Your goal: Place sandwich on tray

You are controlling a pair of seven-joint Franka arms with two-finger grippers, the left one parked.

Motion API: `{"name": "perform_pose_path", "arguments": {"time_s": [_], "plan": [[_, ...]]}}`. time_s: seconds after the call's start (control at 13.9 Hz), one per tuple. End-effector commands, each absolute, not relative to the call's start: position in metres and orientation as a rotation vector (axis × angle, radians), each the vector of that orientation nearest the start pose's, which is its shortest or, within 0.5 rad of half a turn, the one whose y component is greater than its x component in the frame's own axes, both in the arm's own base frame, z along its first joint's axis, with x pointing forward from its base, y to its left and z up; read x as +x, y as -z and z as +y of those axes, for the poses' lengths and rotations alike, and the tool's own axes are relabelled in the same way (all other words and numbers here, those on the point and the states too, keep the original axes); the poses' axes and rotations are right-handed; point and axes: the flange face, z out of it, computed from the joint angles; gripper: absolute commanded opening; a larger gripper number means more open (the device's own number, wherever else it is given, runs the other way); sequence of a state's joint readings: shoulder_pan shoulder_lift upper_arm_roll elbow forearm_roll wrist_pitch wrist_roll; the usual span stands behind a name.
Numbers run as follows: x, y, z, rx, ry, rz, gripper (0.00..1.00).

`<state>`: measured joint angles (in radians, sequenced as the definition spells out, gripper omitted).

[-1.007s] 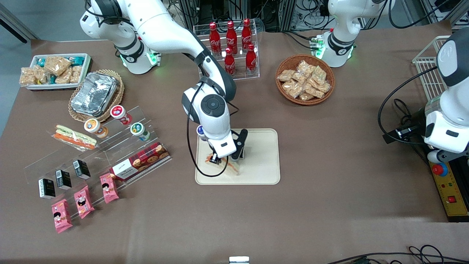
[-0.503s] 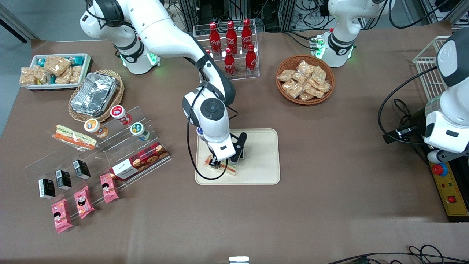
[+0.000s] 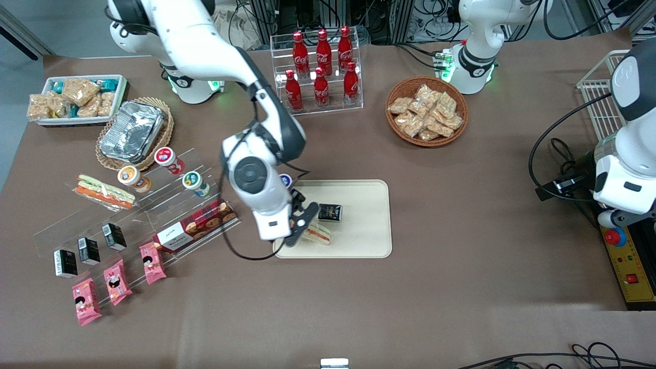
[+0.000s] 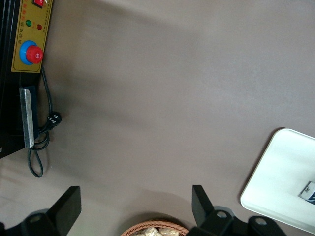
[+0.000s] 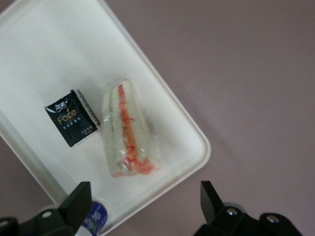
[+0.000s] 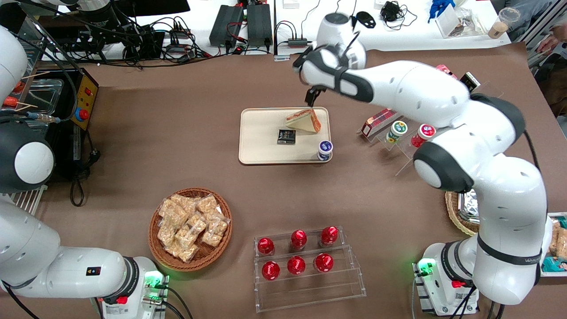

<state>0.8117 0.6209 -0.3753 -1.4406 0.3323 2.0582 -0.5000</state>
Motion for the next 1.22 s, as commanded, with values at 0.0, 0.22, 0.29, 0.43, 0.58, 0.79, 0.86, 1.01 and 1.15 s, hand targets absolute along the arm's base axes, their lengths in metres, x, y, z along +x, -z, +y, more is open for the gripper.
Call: {"name": "perform_pose_path", "arguments": {"time_s": [0.0,0.22,0.29,0.43,0.58,0.79,0.86,1.01,1.15], "plan": [[0.63,-0.402,0.318,-2.779,0.096,-1.117,0.98],[0.656,-0.435,0.234,-2.811,0.116,-0.981,0.98],[0.664,-0.443,0.203,-2.813,0.117,-0.941,0.98],[0.672,-0.467,0.145,-2.818,0.15,-0.859,0.98],[0.668,-0.493,0.109,-2.814,0.156,-0.786,0.98],[0.658,-0.52,0.06,-2.816,0.138,-0.689,0.98],[0.653,-0.529,0.039,-2.816,0.129,-0.649,0.98],[0.64,-0.545,0.01,-2.815,0.093,-0.598,0.98],[0.629,-0.554,-0.021,-2.833,0.02,-0.406,0.98]]}}
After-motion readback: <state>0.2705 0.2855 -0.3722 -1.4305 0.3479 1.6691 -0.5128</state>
